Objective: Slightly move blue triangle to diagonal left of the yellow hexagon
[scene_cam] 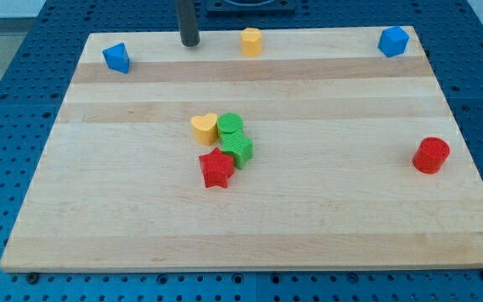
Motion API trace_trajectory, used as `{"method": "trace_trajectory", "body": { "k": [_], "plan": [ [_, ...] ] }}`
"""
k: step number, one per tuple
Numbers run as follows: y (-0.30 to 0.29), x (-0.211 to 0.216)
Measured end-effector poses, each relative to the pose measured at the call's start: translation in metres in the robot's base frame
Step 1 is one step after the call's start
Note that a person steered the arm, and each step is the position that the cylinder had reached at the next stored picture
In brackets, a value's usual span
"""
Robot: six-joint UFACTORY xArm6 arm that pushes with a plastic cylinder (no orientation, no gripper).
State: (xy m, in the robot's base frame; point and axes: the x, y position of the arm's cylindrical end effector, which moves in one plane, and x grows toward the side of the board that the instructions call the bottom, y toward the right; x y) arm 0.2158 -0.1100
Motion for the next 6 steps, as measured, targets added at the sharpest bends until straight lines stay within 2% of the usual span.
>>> {"method": "trace_trajectory", "body": {
  "k": [1,2,3,5,6],
  "plan": [
    [-0.032,-0.003],
    [-0.13,-0.013],
    [-0.193,-0.014],
    [-0.181,0.004],
    [-0.14,0.059]
  ]
}}
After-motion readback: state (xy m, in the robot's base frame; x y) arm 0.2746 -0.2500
